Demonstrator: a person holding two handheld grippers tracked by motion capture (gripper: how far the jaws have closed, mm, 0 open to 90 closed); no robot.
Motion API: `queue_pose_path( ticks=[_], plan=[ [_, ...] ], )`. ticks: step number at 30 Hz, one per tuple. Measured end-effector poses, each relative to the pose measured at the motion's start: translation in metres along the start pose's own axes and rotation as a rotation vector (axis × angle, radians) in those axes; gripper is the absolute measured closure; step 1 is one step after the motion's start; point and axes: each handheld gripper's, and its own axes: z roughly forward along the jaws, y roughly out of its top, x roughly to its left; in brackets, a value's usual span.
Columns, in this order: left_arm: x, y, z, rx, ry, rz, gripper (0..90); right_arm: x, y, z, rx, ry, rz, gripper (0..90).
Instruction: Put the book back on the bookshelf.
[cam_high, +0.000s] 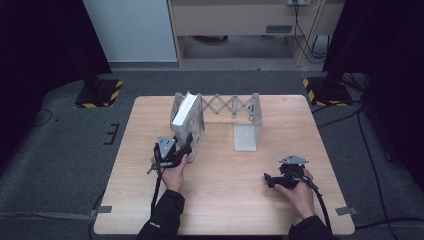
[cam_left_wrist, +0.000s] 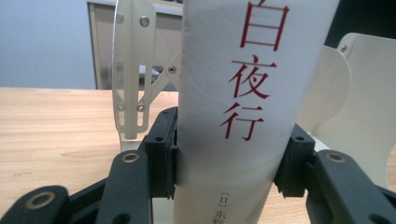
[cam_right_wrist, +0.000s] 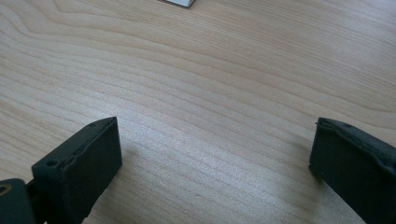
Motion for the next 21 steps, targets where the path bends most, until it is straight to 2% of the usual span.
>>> queue_pose_path(
  ticks=[4, 7, 13, 17, 21],
  plan=[
    [0.0, 0.004, -0.004, 0.038, 0.003, 0.037, 51.3, 0.0, 0.0, 0.0, 0.0, 0.001, 0.001, 2.6],
    [0.004, 0.007, -0.012, 0.062, 0.004, 0.025, 52.0, 0.0, 0.0, 0.0, 0.0, 0.001, -0.001, 2.6],
    [0.016, 0.005, -0.028, 0.051, 0.004, -0.005, 52.5, 0.0, 0.0, 0.0, 0.001, 0.0, 0.0, 2.5],
    [0.016, 0.005, -0.03, 0.045, 0.007, 0.014, 52.6, 0.0, 0.001, 0.0, 0.004, 0.004, 0.0, 2.5],
    [0.011, 0.003, -0.022, 0.028, 0.02, 0.032, 52.5, 0.0, 0.001, 0.001, 0.004, 0.004, -0.002, 2.5]
  ],
)
